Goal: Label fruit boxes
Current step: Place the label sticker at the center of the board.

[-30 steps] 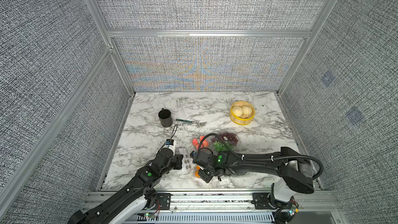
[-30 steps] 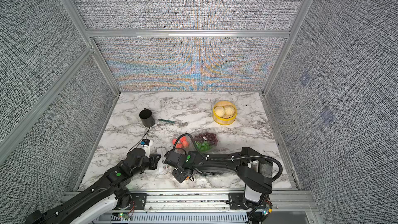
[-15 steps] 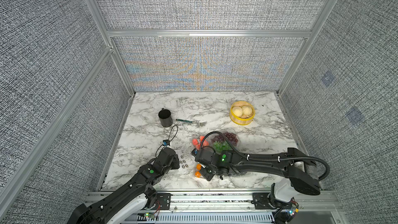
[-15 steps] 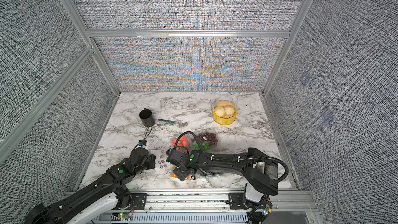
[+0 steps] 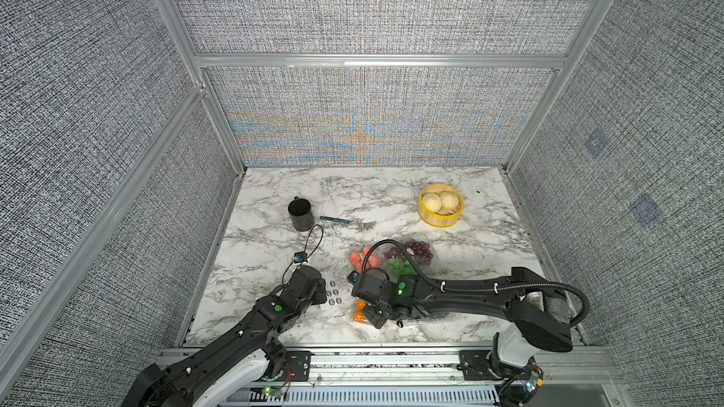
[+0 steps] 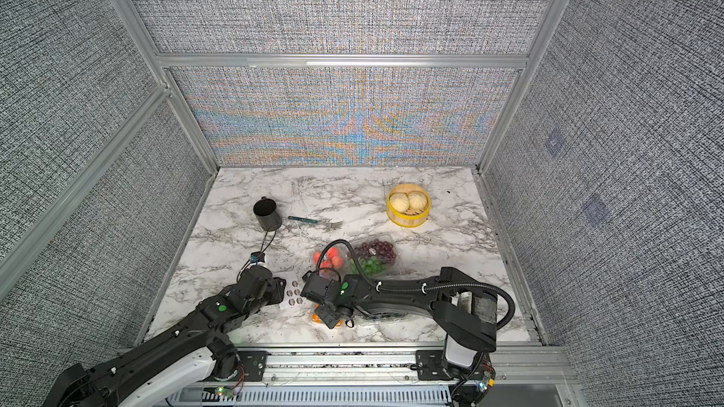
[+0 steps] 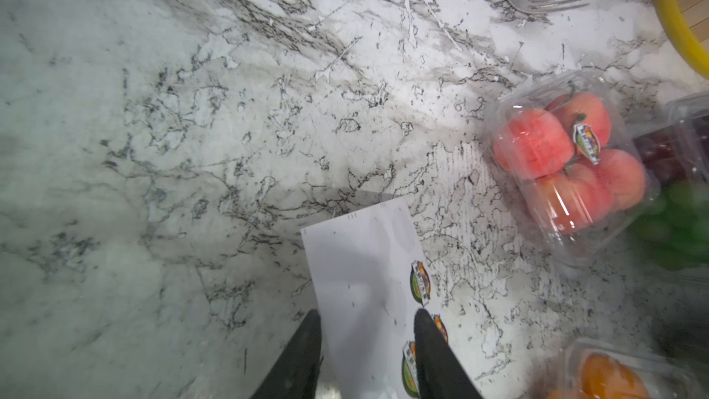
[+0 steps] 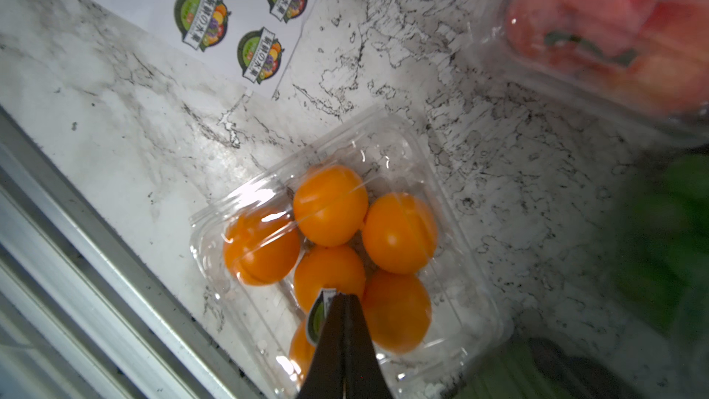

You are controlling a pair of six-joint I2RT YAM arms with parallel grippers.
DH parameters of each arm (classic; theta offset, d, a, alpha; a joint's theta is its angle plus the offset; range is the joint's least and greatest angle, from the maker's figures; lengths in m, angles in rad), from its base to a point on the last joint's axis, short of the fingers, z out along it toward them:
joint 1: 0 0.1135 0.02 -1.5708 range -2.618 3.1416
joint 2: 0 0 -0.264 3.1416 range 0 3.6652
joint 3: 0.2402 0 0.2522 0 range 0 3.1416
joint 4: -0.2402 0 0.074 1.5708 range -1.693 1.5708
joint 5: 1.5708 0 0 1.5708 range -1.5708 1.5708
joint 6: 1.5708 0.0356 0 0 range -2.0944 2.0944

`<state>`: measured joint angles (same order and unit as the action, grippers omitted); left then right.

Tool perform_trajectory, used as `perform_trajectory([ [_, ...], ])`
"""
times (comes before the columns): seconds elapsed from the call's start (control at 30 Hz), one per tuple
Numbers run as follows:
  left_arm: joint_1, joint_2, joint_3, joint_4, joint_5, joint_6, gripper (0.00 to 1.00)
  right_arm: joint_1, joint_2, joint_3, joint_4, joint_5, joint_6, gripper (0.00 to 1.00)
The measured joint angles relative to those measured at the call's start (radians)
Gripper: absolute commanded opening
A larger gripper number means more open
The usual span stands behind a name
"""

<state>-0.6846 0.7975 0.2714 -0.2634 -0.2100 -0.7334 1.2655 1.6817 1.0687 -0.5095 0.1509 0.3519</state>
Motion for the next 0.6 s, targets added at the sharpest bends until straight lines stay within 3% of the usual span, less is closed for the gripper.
perform_trajectory([
  [0.13,0.000,-0.021,-0.011,-0.002,-0.001,0.001,0.54,0.035,-0.008,-0.005,-0.015,0.061,0.001,0.18],
  [0.6,0.000,-0.032,-0.036,-0.001,0.007,-0.001,0.57,0.069,-0.020,-0.015,-0.019,0.130,-0.011,0.33],
])
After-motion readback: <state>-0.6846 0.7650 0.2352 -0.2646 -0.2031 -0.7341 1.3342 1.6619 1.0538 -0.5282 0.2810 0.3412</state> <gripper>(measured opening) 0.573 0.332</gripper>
